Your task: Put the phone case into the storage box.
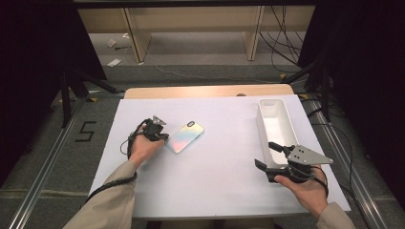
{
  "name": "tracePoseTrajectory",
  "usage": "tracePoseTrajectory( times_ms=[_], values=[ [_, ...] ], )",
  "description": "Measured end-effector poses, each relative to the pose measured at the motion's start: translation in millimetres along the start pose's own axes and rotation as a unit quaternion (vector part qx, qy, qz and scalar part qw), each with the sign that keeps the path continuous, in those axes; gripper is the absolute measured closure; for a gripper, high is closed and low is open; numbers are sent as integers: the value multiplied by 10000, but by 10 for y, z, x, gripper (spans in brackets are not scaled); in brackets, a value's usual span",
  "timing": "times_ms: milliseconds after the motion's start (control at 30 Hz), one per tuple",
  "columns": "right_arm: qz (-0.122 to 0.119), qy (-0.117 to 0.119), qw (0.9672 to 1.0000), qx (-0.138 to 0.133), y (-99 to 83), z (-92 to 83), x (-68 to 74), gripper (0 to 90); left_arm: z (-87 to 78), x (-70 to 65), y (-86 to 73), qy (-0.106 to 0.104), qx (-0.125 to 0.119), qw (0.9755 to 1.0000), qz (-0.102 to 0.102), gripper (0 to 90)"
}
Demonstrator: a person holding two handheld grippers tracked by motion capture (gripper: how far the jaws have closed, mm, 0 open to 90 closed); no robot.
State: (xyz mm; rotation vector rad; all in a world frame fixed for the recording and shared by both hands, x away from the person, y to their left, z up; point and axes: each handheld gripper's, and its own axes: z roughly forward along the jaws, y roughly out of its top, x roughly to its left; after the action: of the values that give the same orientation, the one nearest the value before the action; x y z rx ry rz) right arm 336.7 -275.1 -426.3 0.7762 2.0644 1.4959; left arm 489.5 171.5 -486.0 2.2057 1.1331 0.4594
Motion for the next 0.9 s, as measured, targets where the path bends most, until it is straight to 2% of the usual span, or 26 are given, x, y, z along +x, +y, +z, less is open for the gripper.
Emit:
tracePoseTrajectory(
  times_ms=[100, 667, 900],
  values=[
    [7, -11, 10000, -13, 2, -2, -2, 216, -10, -27, 1, -107, 39, 9999, 13, 897],
    [-1, -31, 10000, 4, 10, -3, 7, 218, -53, -219, -26, -217, 95, 9995, 208, 897],
    [-5, -35, 10000, -1, 10, -2, 8, 219, -60, -204, -21, -232, 117, 9996, 102, 891]
  ],
)
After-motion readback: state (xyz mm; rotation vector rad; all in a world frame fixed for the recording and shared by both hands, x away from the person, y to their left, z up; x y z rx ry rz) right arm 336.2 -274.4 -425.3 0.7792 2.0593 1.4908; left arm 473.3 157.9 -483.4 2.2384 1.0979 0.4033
